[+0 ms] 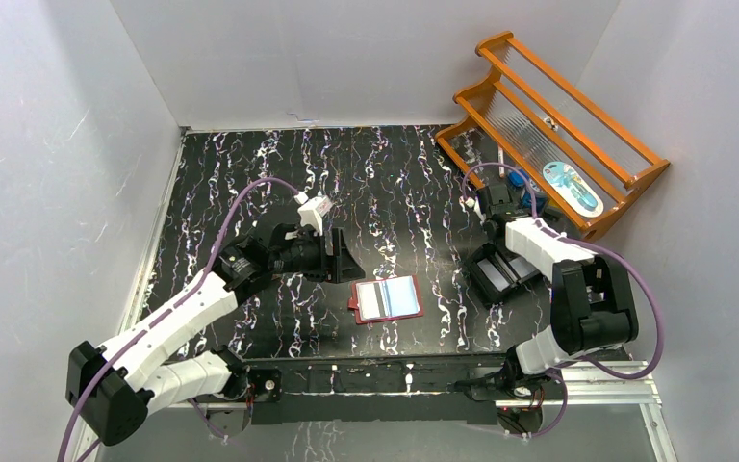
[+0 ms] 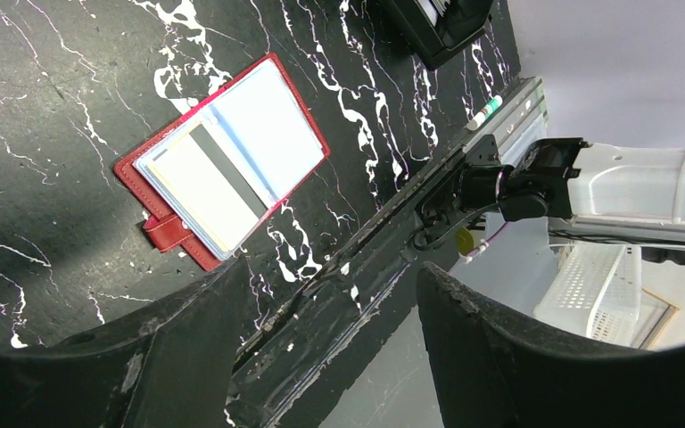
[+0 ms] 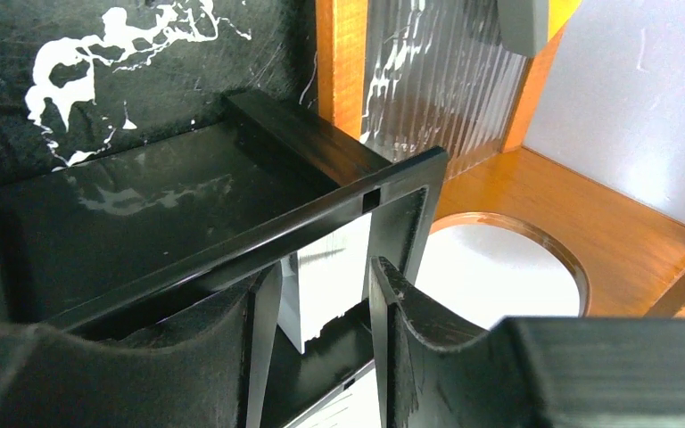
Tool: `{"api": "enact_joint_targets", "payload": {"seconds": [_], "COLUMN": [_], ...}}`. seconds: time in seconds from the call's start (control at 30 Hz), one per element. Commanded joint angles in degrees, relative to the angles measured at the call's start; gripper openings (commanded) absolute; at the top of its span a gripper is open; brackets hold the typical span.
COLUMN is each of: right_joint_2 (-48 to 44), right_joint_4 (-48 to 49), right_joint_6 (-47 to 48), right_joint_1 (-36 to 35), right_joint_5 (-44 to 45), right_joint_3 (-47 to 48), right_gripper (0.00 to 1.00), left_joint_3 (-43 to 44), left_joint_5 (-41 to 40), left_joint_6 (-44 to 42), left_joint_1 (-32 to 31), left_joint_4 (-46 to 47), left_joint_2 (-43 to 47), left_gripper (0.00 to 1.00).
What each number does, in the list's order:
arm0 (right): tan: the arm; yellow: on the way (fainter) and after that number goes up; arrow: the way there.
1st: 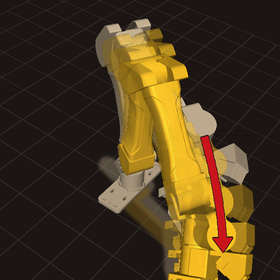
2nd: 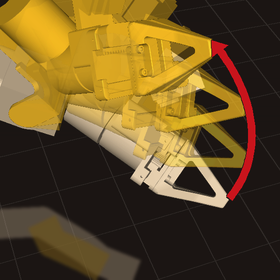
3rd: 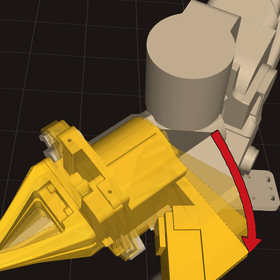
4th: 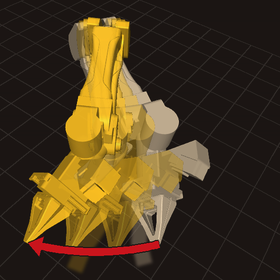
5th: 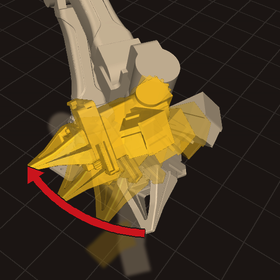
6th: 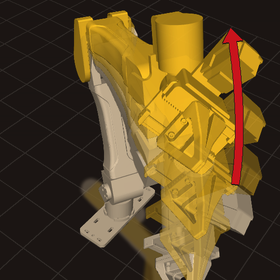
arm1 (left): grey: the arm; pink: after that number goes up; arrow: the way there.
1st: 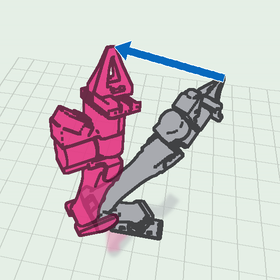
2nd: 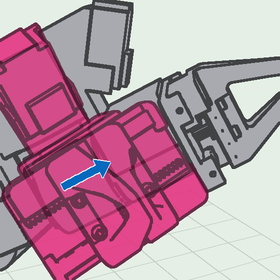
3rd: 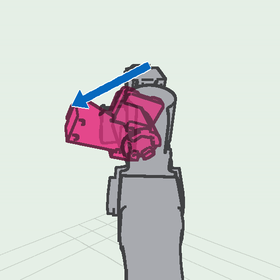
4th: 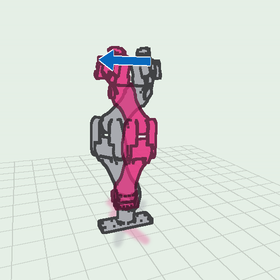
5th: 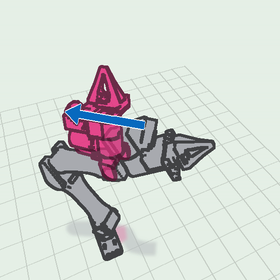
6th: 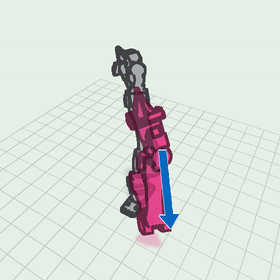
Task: Put the credit cards into the card holder
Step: Pick up the credit card from the card box.
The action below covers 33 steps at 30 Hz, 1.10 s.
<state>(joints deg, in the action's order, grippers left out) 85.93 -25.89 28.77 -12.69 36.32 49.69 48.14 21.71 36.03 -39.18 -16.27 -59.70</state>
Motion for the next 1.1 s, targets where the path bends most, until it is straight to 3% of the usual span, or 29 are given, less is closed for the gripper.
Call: {"api": "enact_joint_targets", "payload": {"seconds": [0.0, 0.47, 0.8, 1.07], "right_joint_2": [1.00, 0.90, -0.84, -1.58], "right_joint_4": [4.08, 6.82, 4.31, 3.06], "right_joint_6": [0.84, 1.86, 0.73, 0.44], "right_joint_1": [0.38, 0.41, 0.38, 0.45], "right_joint_5": [2.30, 2.47, 2.05, 2.27], "right_joint_3": [-0.97, -2.93, -1.15, 0.24], "right_gripper": [0.49, 0.43, 0.29, 0.24], "left_joint_3": [-0.58, -0.74, -1.03, -1.11], "left_joint_5": [1.49, -0.27, -0.23, -0.36], "left_joint_6": [-0.41, -1.36, -0.98, -0.81], "left_joint_1": [-0.04, -0.02, -0.02, -0.02], "left_joint_4": [0.67, -1.13, -0.62, -0.50], "left_joint_2": [2.19, 4.39, 4.52, 4.68], "left_gripper": [0.67, 0.68, 0.69, 0.69]}}
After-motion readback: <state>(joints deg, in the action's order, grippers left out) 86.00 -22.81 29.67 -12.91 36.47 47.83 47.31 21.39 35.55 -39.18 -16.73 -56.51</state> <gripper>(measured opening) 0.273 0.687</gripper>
